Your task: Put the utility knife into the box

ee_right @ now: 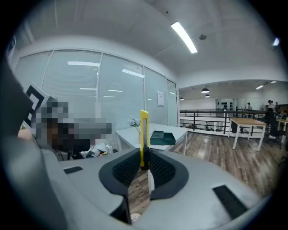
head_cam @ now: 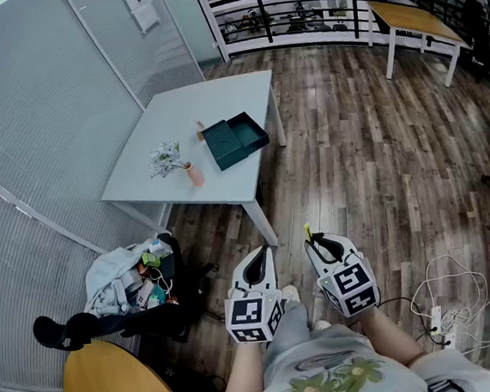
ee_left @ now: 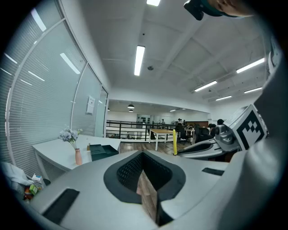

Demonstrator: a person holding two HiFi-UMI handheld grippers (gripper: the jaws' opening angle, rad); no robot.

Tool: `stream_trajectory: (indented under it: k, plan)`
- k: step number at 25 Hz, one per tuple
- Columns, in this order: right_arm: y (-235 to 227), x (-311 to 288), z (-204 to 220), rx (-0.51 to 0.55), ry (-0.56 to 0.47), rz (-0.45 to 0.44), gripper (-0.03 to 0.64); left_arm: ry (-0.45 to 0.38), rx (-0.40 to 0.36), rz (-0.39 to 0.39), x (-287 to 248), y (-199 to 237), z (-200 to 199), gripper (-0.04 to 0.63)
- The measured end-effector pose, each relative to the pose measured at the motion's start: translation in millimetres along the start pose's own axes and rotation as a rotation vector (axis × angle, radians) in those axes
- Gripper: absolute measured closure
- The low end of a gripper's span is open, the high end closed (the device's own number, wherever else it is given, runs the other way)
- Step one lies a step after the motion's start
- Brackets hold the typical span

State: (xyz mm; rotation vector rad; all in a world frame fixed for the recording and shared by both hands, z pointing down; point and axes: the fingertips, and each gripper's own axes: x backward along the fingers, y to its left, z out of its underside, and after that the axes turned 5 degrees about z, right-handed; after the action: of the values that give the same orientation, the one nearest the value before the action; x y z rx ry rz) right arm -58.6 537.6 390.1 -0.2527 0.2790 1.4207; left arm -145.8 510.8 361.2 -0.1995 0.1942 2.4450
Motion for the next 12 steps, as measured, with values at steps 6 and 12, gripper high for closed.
stream_trajectory:
  k: [6,12]
  plan:
    - [-13,-30,-9,0.008,-0.012,0.021,0.549,0.006,0.013,0.007,-26,20,1,0.595]
    - [-31,-83,-25,0.014,-0.001,0.025,0.549,0.007,0.027,0.023,-73,58,-6,0.595]
